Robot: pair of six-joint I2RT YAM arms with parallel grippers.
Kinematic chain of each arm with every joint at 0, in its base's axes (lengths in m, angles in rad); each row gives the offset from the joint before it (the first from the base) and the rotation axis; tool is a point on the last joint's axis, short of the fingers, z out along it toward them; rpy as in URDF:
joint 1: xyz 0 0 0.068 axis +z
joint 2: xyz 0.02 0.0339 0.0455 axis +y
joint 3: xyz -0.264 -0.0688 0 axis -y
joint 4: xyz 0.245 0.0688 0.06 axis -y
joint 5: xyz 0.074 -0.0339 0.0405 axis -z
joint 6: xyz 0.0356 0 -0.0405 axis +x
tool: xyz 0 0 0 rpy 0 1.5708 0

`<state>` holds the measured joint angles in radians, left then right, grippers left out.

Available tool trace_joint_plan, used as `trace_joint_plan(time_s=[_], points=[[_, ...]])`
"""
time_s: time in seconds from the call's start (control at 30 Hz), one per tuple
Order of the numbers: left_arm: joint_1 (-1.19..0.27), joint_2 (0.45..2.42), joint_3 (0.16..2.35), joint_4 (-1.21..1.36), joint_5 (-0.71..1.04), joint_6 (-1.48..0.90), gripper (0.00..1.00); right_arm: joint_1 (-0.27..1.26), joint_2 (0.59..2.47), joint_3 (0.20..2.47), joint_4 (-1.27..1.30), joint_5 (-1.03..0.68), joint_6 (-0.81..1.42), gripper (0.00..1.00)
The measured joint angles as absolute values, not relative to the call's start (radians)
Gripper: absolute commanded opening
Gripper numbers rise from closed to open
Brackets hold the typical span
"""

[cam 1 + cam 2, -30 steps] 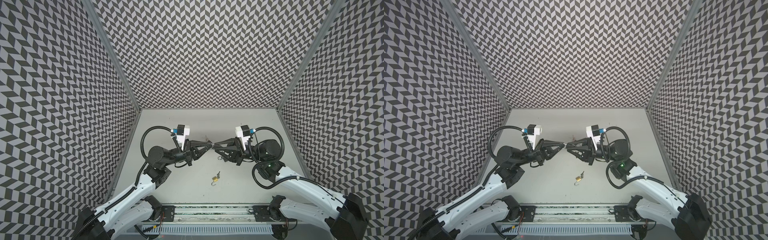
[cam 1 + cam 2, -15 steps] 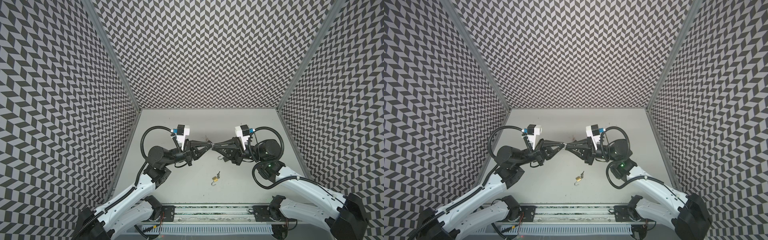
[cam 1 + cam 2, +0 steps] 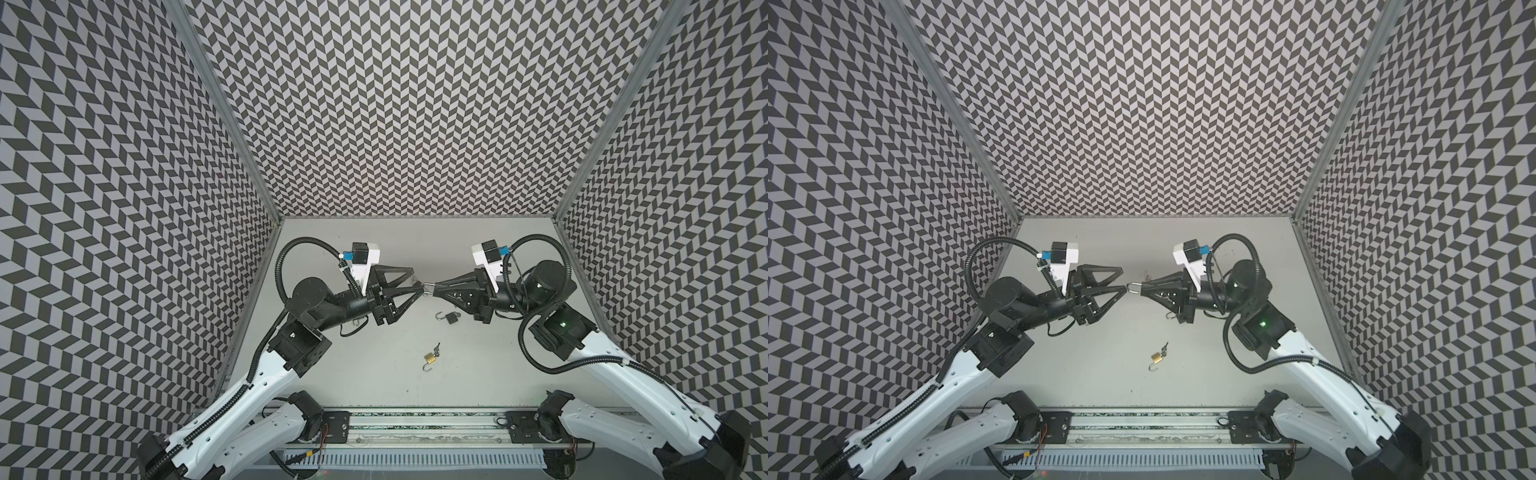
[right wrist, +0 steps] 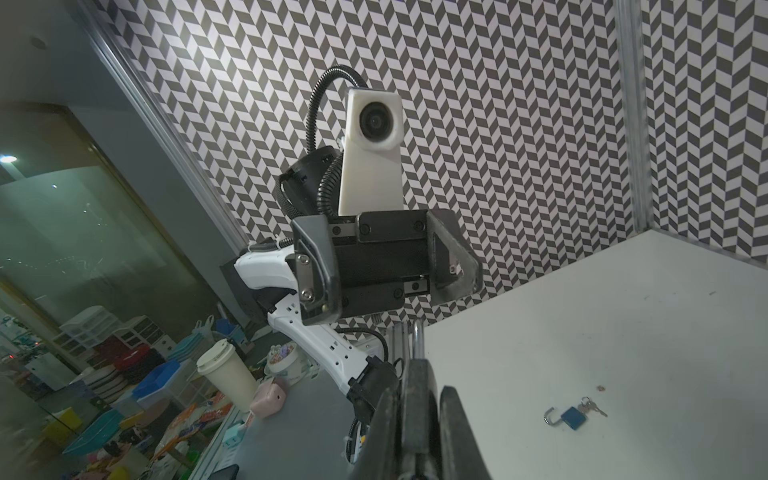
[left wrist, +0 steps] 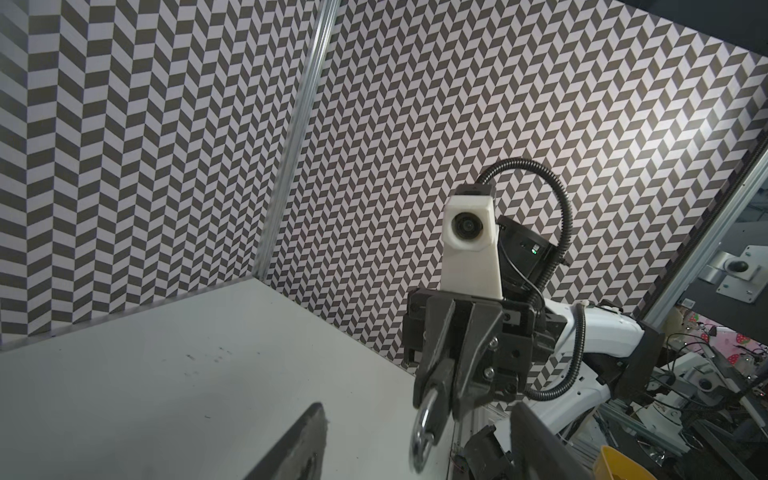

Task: Lock with the key

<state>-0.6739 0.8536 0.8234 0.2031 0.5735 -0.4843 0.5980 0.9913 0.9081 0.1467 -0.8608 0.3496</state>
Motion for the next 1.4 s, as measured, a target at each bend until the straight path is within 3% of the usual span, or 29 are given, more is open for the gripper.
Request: trace_joint_plan(time_s=[0.33,0.67,1.4], points=[[-0.674,0.872,0.823,0.104,0.662,-0.4,0.64,0.531,0.994,1.01,-0.145,-1.002,0.134,0.0],[-0.677,0.908,0.823,0.122,0.742,-0.394,0.62,0.528,0.996,1.009,-0.158,-1.061,0.097,0.0],[-0.732,0.947,0.823,0.195,0.776,-0.439,0.2,0.528,1.008,0.995,-0.117,-1.093,0.124,0.0]])
